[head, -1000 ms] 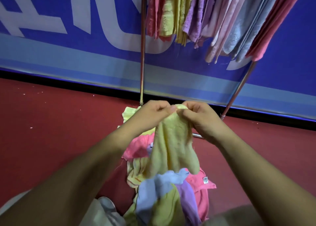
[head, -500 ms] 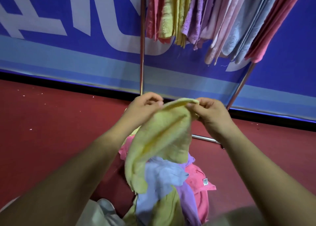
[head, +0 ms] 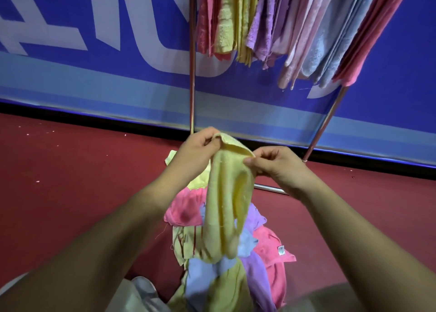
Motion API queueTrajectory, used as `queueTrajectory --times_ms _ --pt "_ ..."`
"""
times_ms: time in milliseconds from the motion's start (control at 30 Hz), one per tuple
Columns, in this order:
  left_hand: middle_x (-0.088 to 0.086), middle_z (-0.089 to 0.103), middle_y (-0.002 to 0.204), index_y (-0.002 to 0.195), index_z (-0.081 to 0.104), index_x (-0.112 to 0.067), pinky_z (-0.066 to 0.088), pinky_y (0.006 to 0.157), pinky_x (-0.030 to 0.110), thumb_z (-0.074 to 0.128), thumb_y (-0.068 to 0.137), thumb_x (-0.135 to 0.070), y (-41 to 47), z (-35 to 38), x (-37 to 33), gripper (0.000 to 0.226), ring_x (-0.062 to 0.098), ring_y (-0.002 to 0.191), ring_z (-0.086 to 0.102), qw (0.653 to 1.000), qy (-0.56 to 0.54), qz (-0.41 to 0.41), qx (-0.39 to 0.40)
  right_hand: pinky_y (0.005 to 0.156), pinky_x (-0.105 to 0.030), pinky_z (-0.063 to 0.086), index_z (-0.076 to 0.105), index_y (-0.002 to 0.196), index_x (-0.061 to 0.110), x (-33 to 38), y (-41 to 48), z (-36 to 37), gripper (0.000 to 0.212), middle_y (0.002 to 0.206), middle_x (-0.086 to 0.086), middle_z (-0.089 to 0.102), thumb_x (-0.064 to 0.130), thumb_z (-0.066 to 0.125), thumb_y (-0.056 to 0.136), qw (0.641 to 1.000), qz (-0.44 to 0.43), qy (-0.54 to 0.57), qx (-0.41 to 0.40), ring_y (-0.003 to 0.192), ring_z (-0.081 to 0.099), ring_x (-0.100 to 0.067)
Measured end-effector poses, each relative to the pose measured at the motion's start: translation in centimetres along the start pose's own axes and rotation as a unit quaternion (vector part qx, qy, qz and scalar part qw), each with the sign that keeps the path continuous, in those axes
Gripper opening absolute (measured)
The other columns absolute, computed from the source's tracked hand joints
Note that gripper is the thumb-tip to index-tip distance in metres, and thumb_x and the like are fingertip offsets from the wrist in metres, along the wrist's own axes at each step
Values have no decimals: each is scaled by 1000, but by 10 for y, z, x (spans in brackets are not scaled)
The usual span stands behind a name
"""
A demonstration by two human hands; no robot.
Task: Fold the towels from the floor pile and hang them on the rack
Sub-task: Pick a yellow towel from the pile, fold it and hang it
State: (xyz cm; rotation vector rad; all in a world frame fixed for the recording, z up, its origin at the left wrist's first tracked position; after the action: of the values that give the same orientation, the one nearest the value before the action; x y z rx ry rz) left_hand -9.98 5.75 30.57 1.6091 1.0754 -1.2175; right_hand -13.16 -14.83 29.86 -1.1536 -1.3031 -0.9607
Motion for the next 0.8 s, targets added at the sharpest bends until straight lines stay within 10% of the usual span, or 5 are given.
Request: queueTrajectory --times_ms 267,467,600,800 --pt "-6 52 63 83 68 -21 34 61 29 64 95 -33 -8 -1 -8 17 8 59 44 994 108 35 11 71 -32 45 68 75 8 5 1 5 16 73 -11 63 16 79 82 998 -32 0 56 72 56 -19" --pt "8 44 63 79 63 -19 29 56 30 60 90 -42 0 -17 -11 25 17 58 39 991 66 22 -117 59 -27 45 68 71 9 -12 4 -1 26 65 -8 65 27 81 83 917 67 -362 154 60 55 -11" --pt "-9 50 59 76 59 -22 35 61 30 58 96 -31 8 -43 -4 22 15 62 45 957 123 -18 -263 51 -30 31 51 59 13 -13 5 -21 39 60 -3 46 25 83 77 871 79 -483 46 58 40 -16" --pt "-13 40 60 109 63 -28 32 54 22 58 97 -4 0 -34 -7 27 3 55 35 993 111 22 34 50 -21 37 60 67 9 16 -8 -9 26 55 8 51 14 80 83 962 0 -274 -11 50 45 -5"
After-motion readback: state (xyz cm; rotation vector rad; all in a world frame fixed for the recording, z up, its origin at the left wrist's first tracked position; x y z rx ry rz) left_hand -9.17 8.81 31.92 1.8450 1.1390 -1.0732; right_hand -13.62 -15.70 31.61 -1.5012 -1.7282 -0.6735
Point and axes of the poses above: each hand's wrist, its own y-axis towards the middle knuckle, its own z-axis out of the palm, x = y × z, the point moved 1 cm from there along y, towards the middle knuckle
